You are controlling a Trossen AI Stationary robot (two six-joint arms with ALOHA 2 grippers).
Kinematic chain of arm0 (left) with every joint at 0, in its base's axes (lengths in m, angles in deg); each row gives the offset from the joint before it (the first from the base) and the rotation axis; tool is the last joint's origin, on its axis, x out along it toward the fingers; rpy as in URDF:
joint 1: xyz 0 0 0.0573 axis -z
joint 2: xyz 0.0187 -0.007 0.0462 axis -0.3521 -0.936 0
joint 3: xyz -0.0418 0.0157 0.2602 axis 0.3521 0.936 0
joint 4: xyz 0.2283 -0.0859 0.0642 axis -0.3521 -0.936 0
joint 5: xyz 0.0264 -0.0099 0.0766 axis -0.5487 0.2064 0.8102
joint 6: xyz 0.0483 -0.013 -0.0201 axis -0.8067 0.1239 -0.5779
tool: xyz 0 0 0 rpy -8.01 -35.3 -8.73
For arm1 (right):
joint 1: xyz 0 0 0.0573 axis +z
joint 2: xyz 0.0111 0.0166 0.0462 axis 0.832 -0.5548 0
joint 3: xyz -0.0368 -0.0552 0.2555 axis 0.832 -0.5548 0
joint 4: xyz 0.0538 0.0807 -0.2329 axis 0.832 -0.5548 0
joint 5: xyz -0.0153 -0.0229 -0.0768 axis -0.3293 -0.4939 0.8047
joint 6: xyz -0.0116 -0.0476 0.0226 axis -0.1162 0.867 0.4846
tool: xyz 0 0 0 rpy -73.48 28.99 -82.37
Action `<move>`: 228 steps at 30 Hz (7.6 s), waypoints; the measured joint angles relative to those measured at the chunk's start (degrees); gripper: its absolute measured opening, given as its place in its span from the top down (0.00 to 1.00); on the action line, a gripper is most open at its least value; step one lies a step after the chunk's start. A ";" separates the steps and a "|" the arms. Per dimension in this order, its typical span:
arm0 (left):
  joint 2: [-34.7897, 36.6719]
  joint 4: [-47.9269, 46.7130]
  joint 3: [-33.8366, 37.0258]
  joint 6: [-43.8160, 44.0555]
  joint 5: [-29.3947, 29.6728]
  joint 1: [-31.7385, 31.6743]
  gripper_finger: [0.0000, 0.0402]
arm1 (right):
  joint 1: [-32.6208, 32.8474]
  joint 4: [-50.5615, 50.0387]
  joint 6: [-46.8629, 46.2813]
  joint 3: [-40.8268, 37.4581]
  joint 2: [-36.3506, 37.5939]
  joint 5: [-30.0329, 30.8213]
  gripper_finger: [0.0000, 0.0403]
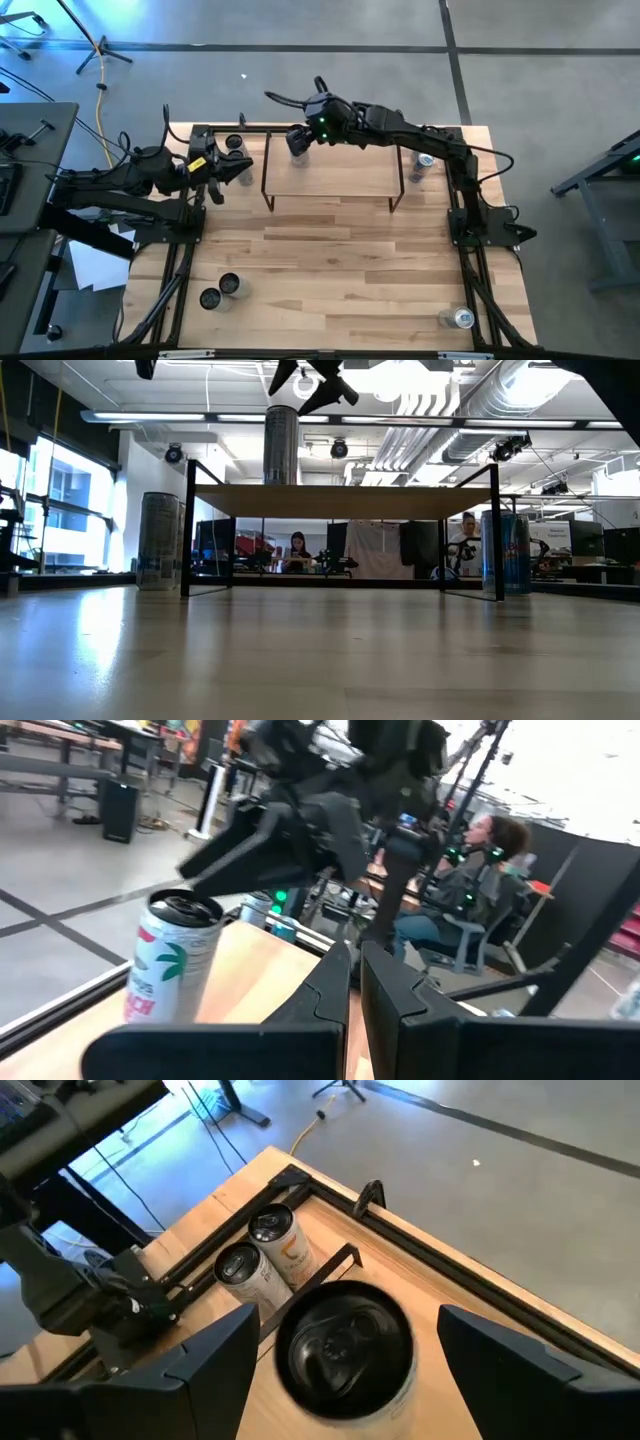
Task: Place canned beverage on shelf
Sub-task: Put the right white pink soda can on the shelf
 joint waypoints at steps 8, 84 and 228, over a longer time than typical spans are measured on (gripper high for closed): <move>-0.11 0.00 0.00 0.49 0.84 0.00 0.99 | 3.71 -0.52 -2.34 -0.02 -0.64 11.03 0.28; -0.11 -1.35 0.00 2.40 0.54 -0.04 0.99 | -1.43 23.38 26.91 -20.17 5.79 -8.46 0.44; 0.38 -1.00 -0.02 -0.64 1.45 -0.04 0.99 | -3.42 50.65 14.04 -60.02 32.55 -24.13 0.03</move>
